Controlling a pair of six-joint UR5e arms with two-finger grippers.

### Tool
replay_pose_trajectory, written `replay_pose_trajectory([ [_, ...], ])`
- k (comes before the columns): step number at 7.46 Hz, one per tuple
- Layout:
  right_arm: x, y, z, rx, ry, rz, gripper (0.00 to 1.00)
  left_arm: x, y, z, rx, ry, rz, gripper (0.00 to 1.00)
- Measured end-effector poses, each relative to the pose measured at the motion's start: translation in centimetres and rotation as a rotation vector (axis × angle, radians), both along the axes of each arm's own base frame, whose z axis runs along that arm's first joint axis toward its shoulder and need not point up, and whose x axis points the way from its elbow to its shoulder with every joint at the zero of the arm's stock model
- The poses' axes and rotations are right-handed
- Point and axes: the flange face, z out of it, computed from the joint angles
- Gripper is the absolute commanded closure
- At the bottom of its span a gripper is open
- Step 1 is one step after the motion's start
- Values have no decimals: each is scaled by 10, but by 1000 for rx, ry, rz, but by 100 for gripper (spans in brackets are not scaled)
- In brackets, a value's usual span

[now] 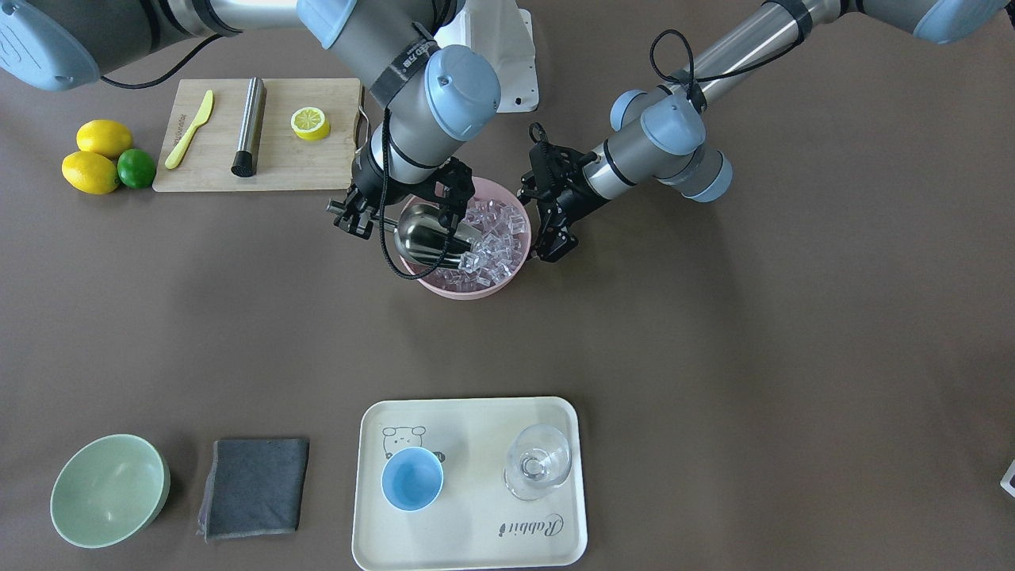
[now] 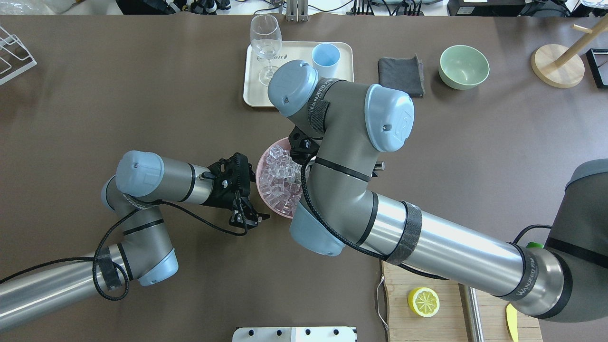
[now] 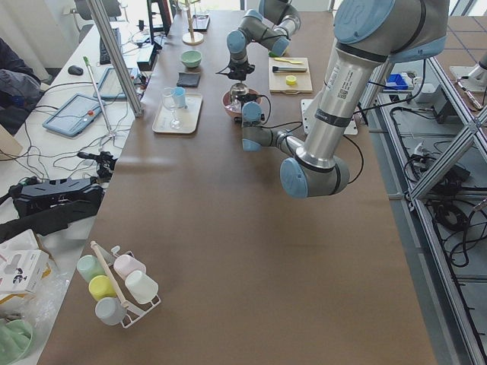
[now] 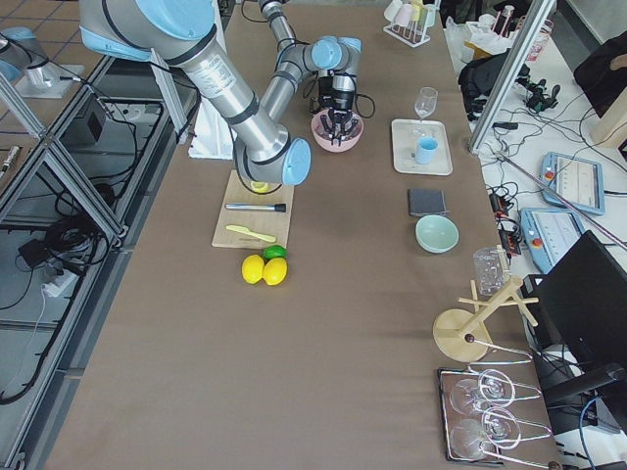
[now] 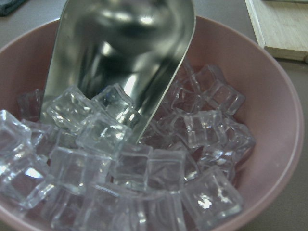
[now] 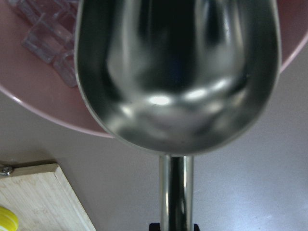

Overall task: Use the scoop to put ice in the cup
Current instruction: 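Dig the scoop into the ice with the right gripper while the left steadies the bowl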

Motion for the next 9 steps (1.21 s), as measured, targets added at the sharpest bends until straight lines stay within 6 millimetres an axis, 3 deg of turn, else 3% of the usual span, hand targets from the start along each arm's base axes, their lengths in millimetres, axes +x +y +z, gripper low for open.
replay_pose_trajectory([
  [9,14,13,4,41,-136,79,100,0,0,0,-1,-1,0,2],
])
